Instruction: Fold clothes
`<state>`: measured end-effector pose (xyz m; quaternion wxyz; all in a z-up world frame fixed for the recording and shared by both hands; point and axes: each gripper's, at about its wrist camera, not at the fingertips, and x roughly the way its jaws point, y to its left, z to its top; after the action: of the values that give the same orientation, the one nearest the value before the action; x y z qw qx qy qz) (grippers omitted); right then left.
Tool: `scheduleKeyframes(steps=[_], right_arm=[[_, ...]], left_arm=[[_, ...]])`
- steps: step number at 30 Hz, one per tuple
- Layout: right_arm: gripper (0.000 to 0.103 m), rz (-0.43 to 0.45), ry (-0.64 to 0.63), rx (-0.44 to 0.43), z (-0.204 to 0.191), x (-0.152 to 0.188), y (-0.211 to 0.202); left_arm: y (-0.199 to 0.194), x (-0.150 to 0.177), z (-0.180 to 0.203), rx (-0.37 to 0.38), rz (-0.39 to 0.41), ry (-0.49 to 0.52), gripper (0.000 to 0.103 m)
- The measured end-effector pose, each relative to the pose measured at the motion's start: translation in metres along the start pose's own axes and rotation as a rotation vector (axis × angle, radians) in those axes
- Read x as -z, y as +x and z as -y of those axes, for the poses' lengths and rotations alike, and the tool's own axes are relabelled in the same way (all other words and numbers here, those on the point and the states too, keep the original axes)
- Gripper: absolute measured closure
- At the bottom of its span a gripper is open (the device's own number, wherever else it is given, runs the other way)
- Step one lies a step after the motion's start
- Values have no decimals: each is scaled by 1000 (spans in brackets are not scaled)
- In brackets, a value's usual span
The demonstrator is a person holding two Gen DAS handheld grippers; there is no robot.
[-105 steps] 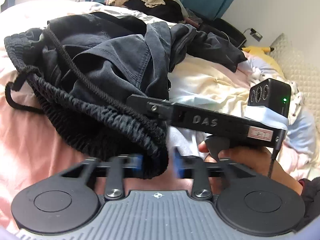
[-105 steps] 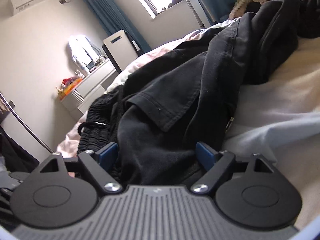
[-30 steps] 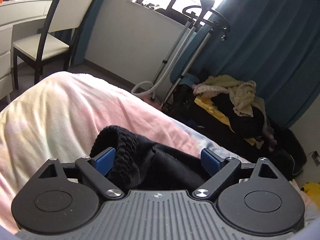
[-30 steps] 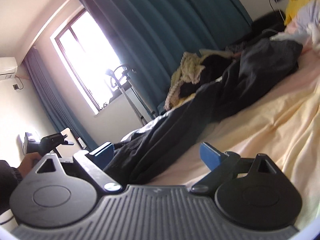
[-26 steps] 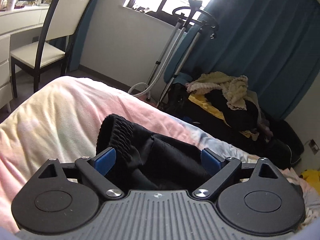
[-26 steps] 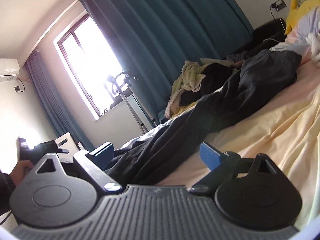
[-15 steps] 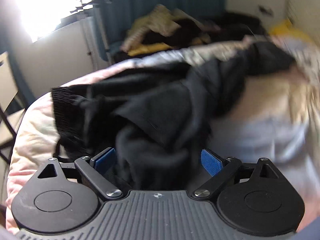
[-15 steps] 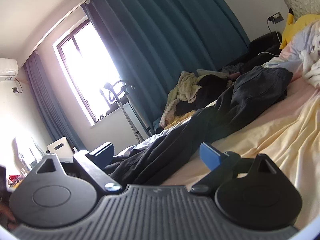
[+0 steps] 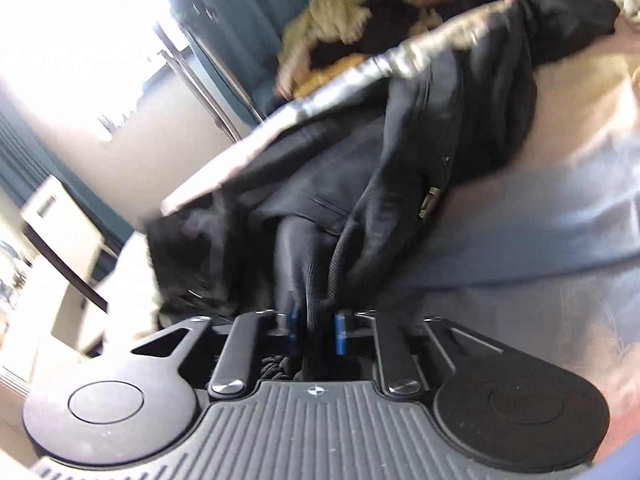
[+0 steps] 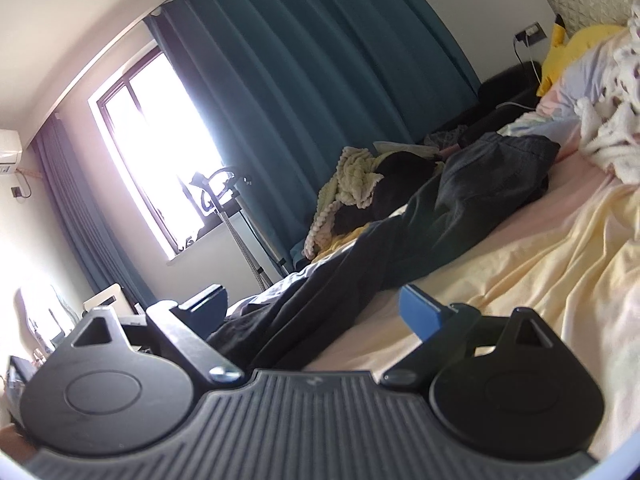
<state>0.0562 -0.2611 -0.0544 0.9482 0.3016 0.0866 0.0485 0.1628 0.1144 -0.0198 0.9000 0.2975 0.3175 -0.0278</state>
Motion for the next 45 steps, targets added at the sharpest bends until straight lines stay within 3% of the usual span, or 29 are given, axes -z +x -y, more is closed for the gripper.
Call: scheduleKeyframes(steps=[4,10,13,17,18,22,26,33,38,40,42,45], right_arm=[[9,-4,40,13,5,-2,0],[9,-28,48,39,6,0,4],[9,-48,37,53,5,3,8],[9,-60,-2,57,0,3,8],[9,-62,-20,59,-2,2,9],[9,-76,-101,71,-10,-1,10],[9,-151,-172,76,-19,4,18],[9,-219,-158,104,-9,3,25],[9,-222,-102,119,5,-5,25],[9,-218,-78,115,11,-8,25],[9,-214,-62,120,16,-9,26],[9,-231,-27,128,25,-10,32]], left_arm=[[-23,19,-28,3,21,10,90],[-12,66,-33,123,-45,-30,88],[-15,72,-28,121,-27,-60,73],[-27,64,-23,140,-21,-73,31],[-31,62,-22,142,-12,-68,26],[-48,53,-16,162,38,-78,21],[-53,30,2,203,117,-87,14],[-3,-40,77,157,133,-5,14],[48,-72,107,124,57,-42,18],[60,-79,112,120,38,-66,27],[67,-83,110,137,24,-102,55],[66,-86,106,168,31,-114,81]])
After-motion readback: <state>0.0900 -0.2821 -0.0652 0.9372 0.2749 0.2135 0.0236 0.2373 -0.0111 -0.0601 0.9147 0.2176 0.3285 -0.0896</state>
